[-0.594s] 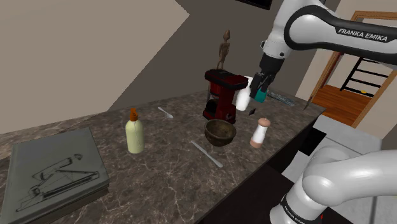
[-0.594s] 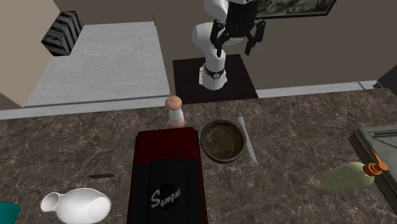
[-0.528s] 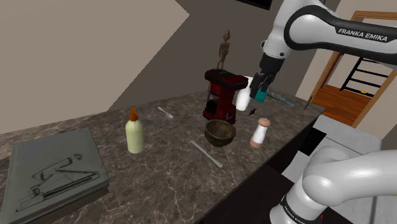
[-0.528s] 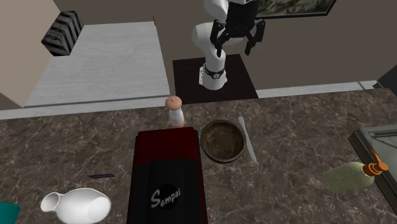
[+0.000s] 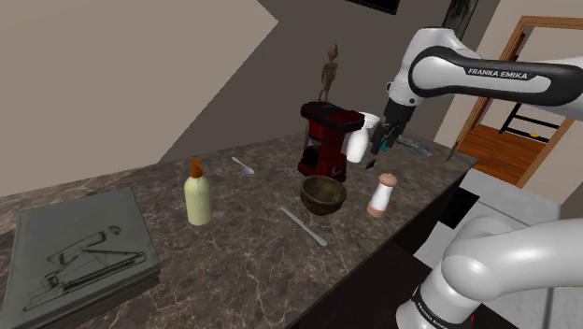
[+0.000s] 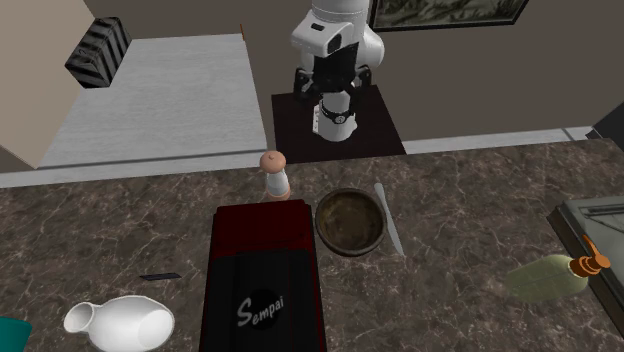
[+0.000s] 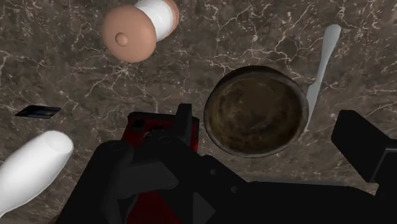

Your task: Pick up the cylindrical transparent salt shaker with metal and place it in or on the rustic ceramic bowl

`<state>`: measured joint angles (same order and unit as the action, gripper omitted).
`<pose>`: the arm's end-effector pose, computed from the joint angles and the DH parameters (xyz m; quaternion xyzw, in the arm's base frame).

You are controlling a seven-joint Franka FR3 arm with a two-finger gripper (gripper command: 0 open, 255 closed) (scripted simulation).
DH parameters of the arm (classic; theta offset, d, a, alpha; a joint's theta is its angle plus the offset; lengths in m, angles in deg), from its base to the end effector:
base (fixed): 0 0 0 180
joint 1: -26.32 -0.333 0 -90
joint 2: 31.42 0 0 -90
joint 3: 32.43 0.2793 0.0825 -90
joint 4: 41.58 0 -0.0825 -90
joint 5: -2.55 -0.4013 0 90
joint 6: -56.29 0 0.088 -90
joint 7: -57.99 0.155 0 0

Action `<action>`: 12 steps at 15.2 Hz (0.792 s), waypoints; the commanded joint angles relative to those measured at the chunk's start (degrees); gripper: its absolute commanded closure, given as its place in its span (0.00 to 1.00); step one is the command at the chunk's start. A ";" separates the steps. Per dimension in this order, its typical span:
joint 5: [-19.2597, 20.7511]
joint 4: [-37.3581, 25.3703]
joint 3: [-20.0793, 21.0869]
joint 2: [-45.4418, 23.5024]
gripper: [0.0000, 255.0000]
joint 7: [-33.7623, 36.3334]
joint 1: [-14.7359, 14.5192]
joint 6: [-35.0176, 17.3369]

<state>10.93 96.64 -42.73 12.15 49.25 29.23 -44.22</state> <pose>0.3653 -0.1075 0.4914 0.9988 -0.0076 0.0450 0.0185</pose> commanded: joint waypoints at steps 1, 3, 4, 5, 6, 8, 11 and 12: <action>0.94 1.28 -2.22 -0.98 0.00 -1.53 0.86 -2.27; 1.85 2.44 -4.58 -2.43 0.00 -3.12 1.71 -4.84; 2.27 2.93 -5.78 -3.28 0.00 -3.93 2.11 -6.15; 2.67 3.35 -7.00 -4.20 0.00 -4.74 2.48 -7.48; 3.04 3.71 -8.23 -5.20 0.00 -5.56 2.84 -8.81; 3.64 4.24 -10.71 -7.44 0.00 -7.27 3.49 -11.52; 4.15 4.55 -14.54 -11.36 0.00 -9.97 4.18 -15.64; 4.18 4.52 -15.85 -12.82 0.00 -10.94 4.34 -17.02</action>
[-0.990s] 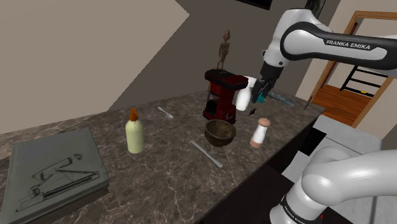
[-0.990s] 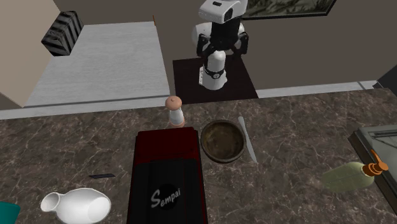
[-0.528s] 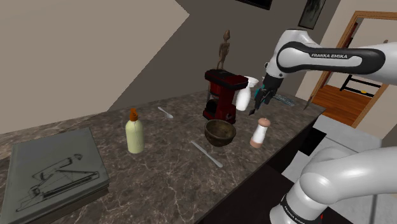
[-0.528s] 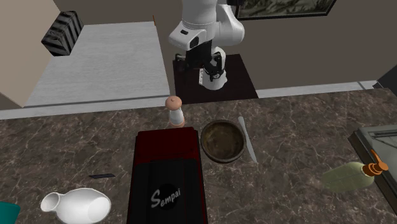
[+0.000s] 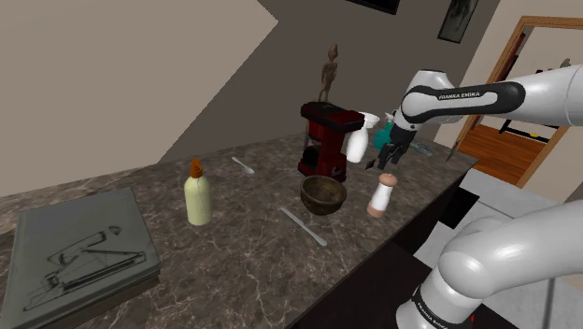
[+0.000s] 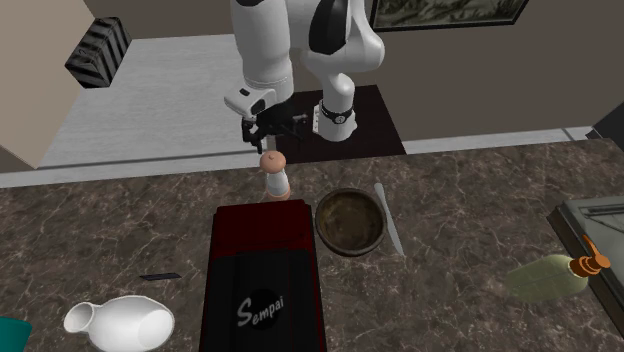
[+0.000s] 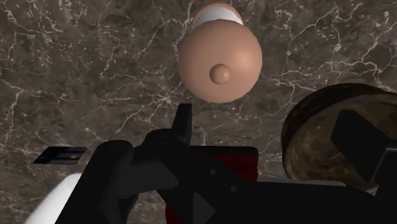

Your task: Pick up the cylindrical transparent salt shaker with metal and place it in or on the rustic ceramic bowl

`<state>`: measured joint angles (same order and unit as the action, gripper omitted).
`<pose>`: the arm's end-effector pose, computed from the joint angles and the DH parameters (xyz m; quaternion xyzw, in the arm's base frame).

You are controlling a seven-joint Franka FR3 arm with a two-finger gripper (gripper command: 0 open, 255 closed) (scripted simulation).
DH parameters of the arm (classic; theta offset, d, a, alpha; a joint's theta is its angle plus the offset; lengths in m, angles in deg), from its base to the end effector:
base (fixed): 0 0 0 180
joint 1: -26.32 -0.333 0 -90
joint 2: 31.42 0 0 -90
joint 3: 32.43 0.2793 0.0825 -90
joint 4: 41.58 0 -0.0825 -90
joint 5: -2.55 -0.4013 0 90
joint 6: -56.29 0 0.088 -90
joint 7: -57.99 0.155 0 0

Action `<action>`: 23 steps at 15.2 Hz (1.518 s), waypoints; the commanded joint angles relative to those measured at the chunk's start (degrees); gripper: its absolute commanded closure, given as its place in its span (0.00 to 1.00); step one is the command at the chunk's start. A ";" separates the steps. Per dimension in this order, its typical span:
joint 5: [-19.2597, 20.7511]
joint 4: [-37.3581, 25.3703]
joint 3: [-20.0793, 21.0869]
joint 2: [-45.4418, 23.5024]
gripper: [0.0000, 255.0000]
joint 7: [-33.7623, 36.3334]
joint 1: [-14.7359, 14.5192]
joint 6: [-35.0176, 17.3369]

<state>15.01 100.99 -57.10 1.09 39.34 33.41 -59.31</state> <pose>0.3633 -0.2344 0.3845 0.9985 -0.0429 0.0346 0.0001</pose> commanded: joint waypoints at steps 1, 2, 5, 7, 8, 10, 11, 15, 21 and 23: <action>0.05 0.08 -2.80 -3.29 0.00 -2.03 0.26 -3.31; -0.02 0.01 -3.49 -4.12 0.00 -2.57 0.30 -4.02; 0.00 1.52 -4.07 -5.24 0.00 -2.71 0.19 -6.64; -0.02 2.47 -4.48 -6.08 0.00 -2.83 0.09 -8.41; -0.04 2.93 -4.69 -6.53 0.00 -2.90 0.03 -9.30; -0.10 3.63 -5.02 -7.28 0.00 -3.03 -0.08 -10.73; -0.10 3.63 -5.02 -7.27 0.00 -3.02 -0.08 -10.72; -0.10 3.63 -5.02 -7.28 0.00 -3.03 -0.08 -10.73; -0.10 3.60 -5.01 -7.26 1.00 -3.02 -0.08 -10.69; -0.10 3.60 -5.01 -7.26 1.00 -3.02 -0.08 -10.69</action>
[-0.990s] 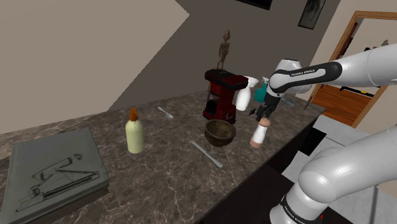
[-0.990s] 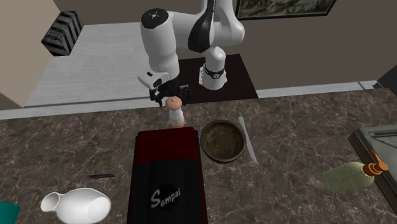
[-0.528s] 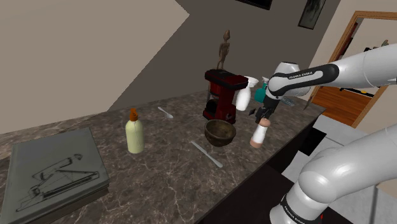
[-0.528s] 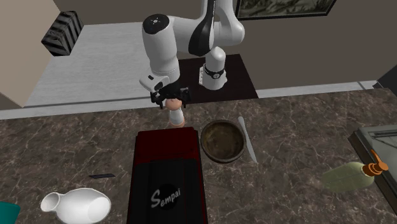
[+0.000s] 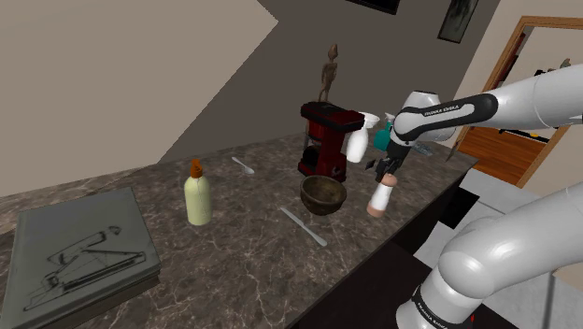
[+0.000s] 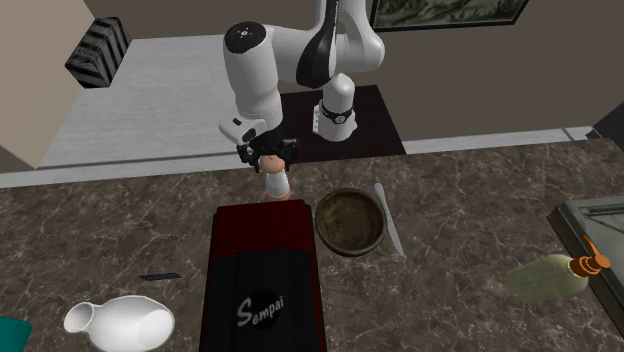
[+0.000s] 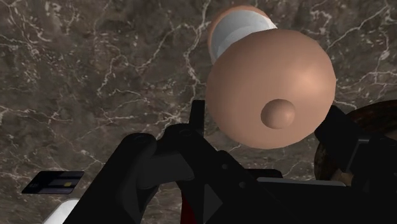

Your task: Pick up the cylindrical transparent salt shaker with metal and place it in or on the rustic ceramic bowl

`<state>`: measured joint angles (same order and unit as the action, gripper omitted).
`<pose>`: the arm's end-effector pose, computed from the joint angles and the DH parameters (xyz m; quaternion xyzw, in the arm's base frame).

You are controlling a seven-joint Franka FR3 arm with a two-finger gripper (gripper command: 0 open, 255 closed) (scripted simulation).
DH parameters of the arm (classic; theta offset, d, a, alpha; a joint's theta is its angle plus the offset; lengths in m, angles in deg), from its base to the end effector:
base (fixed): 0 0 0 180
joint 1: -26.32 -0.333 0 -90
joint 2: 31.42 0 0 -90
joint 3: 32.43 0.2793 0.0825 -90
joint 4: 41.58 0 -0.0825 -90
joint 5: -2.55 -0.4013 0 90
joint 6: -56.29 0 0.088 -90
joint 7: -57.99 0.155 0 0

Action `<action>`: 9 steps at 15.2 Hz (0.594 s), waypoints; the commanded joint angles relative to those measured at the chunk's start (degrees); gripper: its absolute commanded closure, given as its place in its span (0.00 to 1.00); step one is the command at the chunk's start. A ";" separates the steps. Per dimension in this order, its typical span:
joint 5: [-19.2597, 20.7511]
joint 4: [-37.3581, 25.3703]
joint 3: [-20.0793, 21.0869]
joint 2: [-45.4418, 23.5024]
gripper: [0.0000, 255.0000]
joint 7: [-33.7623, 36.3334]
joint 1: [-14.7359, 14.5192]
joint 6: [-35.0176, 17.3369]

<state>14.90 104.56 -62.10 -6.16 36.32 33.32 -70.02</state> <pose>0.3611 -0.2605 0.3151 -0.9982 0.0505 -0.0330 0.0029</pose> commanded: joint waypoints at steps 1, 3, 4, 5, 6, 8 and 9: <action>0.00 0.02 -0.01 -0.03 1.00 0.00 0.00 0.01; 0.00 0.02 -0.01 -0.02 1.00 0.00 0.00 0.02; 0.01 0.06 -0.02 -0.02 1.00 0.00 0.01 -0.02; 0.02 -0.42 0.20 0.41 1.00 0.09 0.06 0.88; 0.02 -0.91 0.41 0.81 1.00 0.17 0.09 1.76; 0.00 -1.93 0.82 1.56 1.00 0.31 0.14 3.52; -0.02 -2.46 1.03 1.90 1.00 0.37 0.16 4.38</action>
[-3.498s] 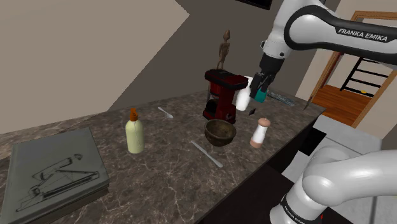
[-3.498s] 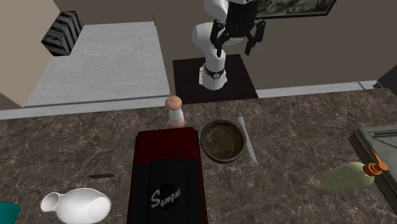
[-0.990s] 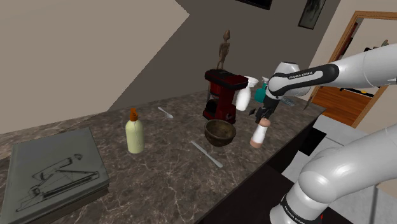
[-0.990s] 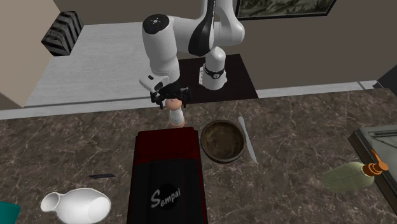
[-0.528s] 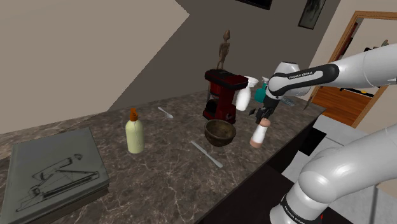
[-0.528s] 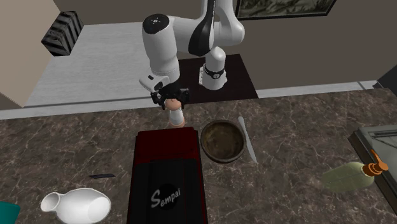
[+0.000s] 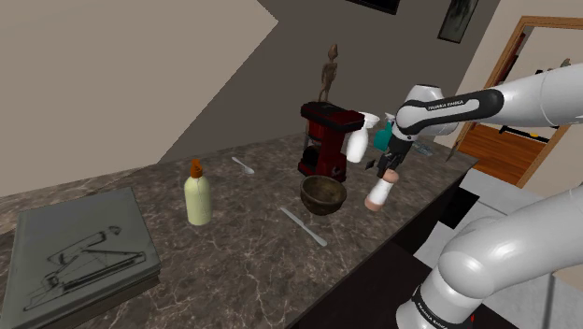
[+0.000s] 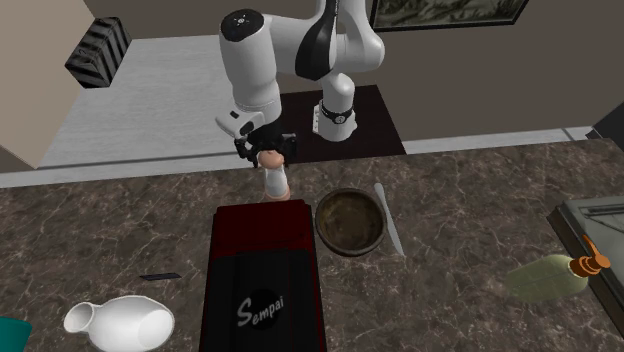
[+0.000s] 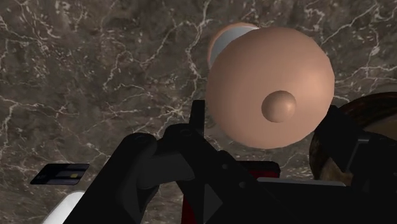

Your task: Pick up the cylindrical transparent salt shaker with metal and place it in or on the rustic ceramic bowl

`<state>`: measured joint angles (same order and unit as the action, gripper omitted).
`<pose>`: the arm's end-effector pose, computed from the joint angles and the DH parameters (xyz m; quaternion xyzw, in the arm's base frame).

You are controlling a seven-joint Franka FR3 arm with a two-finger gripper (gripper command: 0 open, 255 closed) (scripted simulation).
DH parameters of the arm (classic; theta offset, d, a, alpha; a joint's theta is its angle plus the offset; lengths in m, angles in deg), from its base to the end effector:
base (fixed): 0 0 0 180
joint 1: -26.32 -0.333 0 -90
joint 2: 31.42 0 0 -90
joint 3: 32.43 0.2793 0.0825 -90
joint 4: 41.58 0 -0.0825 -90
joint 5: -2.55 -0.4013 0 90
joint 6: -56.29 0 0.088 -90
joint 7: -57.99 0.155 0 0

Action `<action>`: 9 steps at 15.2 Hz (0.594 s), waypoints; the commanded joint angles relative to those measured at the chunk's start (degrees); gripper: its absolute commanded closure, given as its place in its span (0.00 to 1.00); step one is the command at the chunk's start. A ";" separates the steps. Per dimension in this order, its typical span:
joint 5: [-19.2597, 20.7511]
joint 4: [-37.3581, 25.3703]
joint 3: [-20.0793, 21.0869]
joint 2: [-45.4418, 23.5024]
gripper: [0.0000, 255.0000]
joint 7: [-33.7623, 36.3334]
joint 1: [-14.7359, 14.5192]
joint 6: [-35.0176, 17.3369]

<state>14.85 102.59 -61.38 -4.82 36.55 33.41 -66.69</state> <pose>0.3626 -0.2614 0.3359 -0.9982 0.0506 -0.0326 0.0032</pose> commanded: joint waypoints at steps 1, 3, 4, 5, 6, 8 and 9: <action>0.00 -1.03 0.49 0.90 1.00 0.20 0.07 1.92; -0.07 -2.14 0.88 1.50 1.00 0.31 0.09 3.63; -0.12 -2.71 1.07 1.78 1.00 0.35 0.09 4.47; -0.17 -3.29 1.25 2.04 1.00 0.39 0.09 5.31; -0.22 -3.88 1.43 2.28 1.00 0.43 0.08 6.14; -0.34 -5.10 1.78 2.72 1.00 0.50 0.05 7.79; -0.40 -5.73 1.95 2.91 1.00 0.52 0.04 8.60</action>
<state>14.56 97.61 -59.59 -1.97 37.04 33.52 -58.91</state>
